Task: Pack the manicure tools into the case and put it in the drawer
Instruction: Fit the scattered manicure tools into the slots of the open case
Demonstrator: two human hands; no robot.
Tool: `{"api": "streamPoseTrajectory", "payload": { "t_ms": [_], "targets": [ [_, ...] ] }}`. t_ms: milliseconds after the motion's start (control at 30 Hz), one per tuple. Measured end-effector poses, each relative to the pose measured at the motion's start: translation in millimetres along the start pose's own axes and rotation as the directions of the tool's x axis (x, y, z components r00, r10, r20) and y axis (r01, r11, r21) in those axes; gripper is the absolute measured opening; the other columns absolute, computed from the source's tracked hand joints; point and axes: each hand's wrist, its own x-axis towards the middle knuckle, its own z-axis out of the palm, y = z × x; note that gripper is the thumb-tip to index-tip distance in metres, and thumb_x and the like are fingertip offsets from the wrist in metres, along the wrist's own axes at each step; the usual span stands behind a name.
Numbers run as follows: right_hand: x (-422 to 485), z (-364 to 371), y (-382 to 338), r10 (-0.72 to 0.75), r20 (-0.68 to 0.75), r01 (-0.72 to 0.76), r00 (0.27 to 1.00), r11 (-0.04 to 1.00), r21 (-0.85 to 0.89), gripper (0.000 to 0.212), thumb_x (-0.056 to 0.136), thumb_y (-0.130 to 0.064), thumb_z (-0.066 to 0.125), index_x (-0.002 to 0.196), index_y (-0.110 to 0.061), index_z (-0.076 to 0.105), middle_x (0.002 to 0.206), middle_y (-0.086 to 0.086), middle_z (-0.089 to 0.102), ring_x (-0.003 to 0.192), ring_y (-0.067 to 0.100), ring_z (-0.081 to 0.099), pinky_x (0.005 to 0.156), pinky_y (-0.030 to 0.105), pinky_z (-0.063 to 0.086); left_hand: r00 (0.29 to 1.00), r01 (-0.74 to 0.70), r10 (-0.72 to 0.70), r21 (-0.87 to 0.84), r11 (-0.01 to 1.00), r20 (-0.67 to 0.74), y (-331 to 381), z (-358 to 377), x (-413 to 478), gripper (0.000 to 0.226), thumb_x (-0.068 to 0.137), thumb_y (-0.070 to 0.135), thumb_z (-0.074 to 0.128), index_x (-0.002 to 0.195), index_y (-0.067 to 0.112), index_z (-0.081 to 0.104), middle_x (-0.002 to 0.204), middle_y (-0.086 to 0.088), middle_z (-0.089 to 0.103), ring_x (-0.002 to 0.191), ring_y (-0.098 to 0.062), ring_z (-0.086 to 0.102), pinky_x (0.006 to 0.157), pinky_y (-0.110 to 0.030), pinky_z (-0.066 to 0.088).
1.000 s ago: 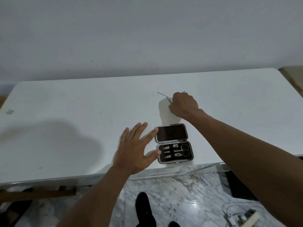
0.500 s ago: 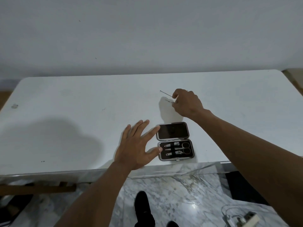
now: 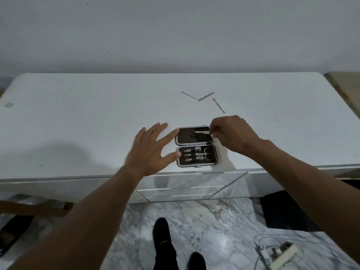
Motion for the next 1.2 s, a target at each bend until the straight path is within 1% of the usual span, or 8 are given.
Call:
{"api": "streamPoseTrajectory", "payload": {
  "t_ms": [100, 267, 400, 500, 633, 767, 900, 1200],
  "targets": [
    [-6.4, 6.1, 7.1, -0.023, -0.015, 0.022, 1.000, 0.997, -0.077, 0.017, 0.084, -0.006, 0.058, 0.094, -0.014, 0.069, 0.090, 0.007, 0.073, 0.085, 0.029, 0.062, 0.073, 0.037, 0.051, 1.000, -0.001, 0.001, -0.002, 1.000, 0.005, -0.4, -0.4, -0.3, 0.073, 0.086, 0.078, 0.019, 0.151, 0.045, 0.019, 0.162, 0.001, 0.023, 0.150, -0.019, 0.014, 0.121, -0.050, 0.011],
    [-7.4, 9.5, 9.3, -0.051, -0.044, 0.046, 0.998, 0.994, -0.103, 0.018, 0.083, -0.004, 0.057, 0.093, -0.012, 0.070, 0.090, 0.010, 0.073, 0.085, 0.032, 0.062, 0.074, 0.039, 0.051, 1.000, -0.005, 0.005, -0.004, 1.000, -0.003, 0.0, 0.2, 0.0, 0.073, 0.086, 0.078, 0.020, 0.151, 0.045, 0.021, 0.161, 0.001, 0.024, 0.150, -0.019, 0.016, 0.121, -0.049, 0.012],
    [-3.2, 8.5, 7.4, -0.064, -0.044, 0.060, 0.997, 0.994, -0.096, 0.018, 0.085, -0.004, 0.057, 0.095, -0.011, 0.070, 0.092, 0.011, 0.072, 0.087, 0.032, 0.062, 0.073, 0.035, 0.047, 1.000, -0.007, 0.007, -0.005, 1.000, -0.007, -1.0, 1.1, -0.7, 0.072, 0.087, 0.078, 0.021, 0.151, 0.044, 0.021, 0.161, 0.001, 0.025, 0.150, -0.019, 0.016, 0.120, -0.050, 0.013],
    [0.5, 7.2, 3.6, -0.065, -0.024, 0.063, 0.998, 0.995, -0.082, 0.018, 0.085, -0.004, 0.057, 0.095, -0.010, 0.071, 0.094, 0.011, 0.072, 0.089, 0.031, 0.062, 0.074, 0.034, 0.045, 1.000, -0.008, 0.008, 0.002, 1.000, -0.004, -1.5, 1.9, -0.9, 0.072, 0.087, 0.078, 0.021, 0.151, 0.044, 0.022, 0.161, 0.001, 0.025, 0.150, -0.019, 0.016, 0.121, -0.050, 0.013],
    [4.7, 6.5, -1.9, -0.061, 0.011, 0.062, 0.998, 0.995, -0.077, 0.023, 0.084, -0.002, 0.054, 0.097, -0.010, 0.071, 0.095, 0.011, 0.071, 0.089, 0.030, 0.061, 0.069, 0.029, 0.039, 1.000, -0.009, 0.009, 0.002, 1.000, -0.009, -1.3, 1.8, -0.5, 0.072, 0.087, 0.078, 0.021, 0.151, 0.044, 0.021, 0.161, 0.002, 0.025, 0.149, -0.019, 0.016, 0.120, -0.050, 0.013],
    [7.5, 8.7, -7.7, -0.076, 0.026, 0.078, 0.997, 0.994, -0.073, 0.024, 0.085, -0.005, 0.054, 0.097, -0.014, 0.072, 0.097, 0.009, 0.071, 0.089, 0.030, 0.062, 0.073, 0.032, 0.046, 1.000, -0.001, 0.001, -0.005, 1.000, -0.009, -1.1, 1.3, 0.0, 0.072, 0.087, 0.078, 0.022, 0.151, 0.044, 0.021, 0.161, 0.002, 0.025, 0.149, -0.018, 0.016, 0.120, -0.049, 0.012],
    [11.3, 11.8, -13.4, -0.083, 0.031, 0.086, 0.996, 0.993, -0.079, 0.022, 0.086, -0.010, 0.056, 0.099, -0.019, 0.072, 0.101, 0.007, 0.071, 0.094, 0.029, 0.062, 0.078, 0.037, 0.051, 1.000, -0.002, 0.002, -0.011, 1.000, -0.005, -1.4, 1.9, 1.0, 0.072, 0.087, 0.077, 0.023, 0.151, 0.044, 0.020, 0.161, 0.002, 0.024, 0.149, -0.018, 0.016, 0.120, -0.048, 0.011],
    [21.0, 19.6, -15.9, -0.083, 0.070, 0.085, 0.994, 0.996, -0.024, 0.022, 0.086, -0.006, 0.058, 0.099, -0.015, 0.073, 0.102, 0.009, 0.072, 0.096, 0.030, 0.062, 0.077, 0.029, 0.045, 1.000, -0.002, 0.002, -0.004, 1.000, -0.005, -1.6, 2.0, 0.0, 0.072, 0.087, 0.078, 0.022, 0.151, 0.044, 0.020, 0.161, 0.002, 0.024, 0.149, -0.018, 0.016, 0.120, -0.048, 0.012]
  ]
}}
